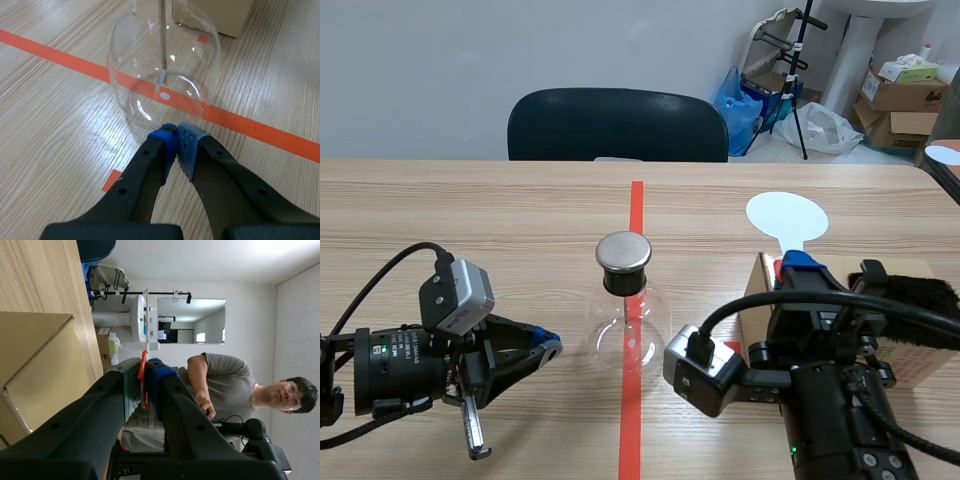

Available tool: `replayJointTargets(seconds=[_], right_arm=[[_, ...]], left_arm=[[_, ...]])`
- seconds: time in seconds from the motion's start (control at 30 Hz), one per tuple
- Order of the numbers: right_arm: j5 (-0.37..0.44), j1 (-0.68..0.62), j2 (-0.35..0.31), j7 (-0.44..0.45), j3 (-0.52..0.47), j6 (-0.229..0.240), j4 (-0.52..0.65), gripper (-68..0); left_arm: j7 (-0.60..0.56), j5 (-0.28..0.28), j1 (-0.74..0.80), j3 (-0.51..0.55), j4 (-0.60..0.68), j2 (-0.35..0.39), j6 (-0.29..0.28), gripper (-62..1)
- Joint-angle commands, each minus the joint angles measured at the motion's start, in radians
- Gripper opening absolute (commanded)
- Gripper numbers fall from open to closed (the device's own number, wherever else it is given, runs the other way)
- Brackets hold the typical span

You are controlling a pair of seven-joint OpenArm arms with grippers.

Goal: Do the electroscope experiment

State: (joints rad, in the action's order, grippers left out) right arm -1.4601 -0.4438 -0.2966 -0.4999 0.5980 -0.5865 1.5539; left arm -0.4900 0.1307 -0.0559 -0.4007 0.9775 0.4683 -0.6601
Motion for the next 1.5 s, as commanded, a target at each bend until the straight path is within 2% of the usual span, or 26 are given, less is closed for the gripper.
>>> replayJointTargets(seconds=[0.0,0.17,0.27,0.43,0.6,0.73,0.87,0.97,1.03,1.17,1.47], right_arm=[[-0.001,0.011,-0.013,0.003,-0.002,-0.015,0.008,-66.5],[-0.001,0.0,-0.013,0.014,-0.012,-0.015,0.048,-66.5],[-0.001,-0.026,-0.01,0.077,-0.048,-0.015,0.073,-66.5],[-0.001,-0.113,0.044,0.253,-0.187,-0.035,0.097,-66.5],[0.039,-0.191,0.113,0.481,-0.337,-0.123,0.098,-66.5],[0.094,-0.223,0.167,0.651,-0.44,-0.159,0.098,-66.5],[0.14,-0.227,0.21,0.753,-0.512,-0.185,0.08,-66.5],[0.161,-0.223,0.238,0.812,-0.55,-0.196,0.045,-66.5],[0.163,-0.221,0.257,0.84,-0.572,-0.196,0.016,-66.5],[0.162,-0.212,0.271,0.85,-0.587,-0.196,-0.034,-66.5],[0.131,-0.188,0.272,0.783,-0.584,-0.196,-0.092,-66.5]], left_arm=[[-0.018,-0.014,-0.008,0.008,0.018,-0.002,-0.008,-57.9],[-0.018,-0.014,-0.008,0.008,0.018,-0.002,-0.008,-57.9],[-0.018,-0.014,-0.008,0.008,0.018,-0.002,-0.008,-57.9],[-0.018,-0.014,-0.008,0.008,0.018,-0.002,-0.008,-57.9],[-0.018,-0.014,-0.008,0.008,0.018,-0.002,-0.008,-57.9],[-0.018,-0.014,-0.008,0.008,0.018,-0.002,-0.008,-57.9],[-0.038,-0.014,-0.005,0.008,0.018,-0.001,-0.008,-57.9],[-0.113,-0.014,0.01,0.01,0.019,0.008,-0.008,-57.9],[-0.156,-0.014,0.027,0.01,0.031,0.021,-0.008,-57.9],[-0.157,-0.014,0.089,0.025,0.103,0.058,-0.008,-57.9],[-0.156,-0.014,0.417,0.253,0.437,0.101,-0.014,-57.9]])
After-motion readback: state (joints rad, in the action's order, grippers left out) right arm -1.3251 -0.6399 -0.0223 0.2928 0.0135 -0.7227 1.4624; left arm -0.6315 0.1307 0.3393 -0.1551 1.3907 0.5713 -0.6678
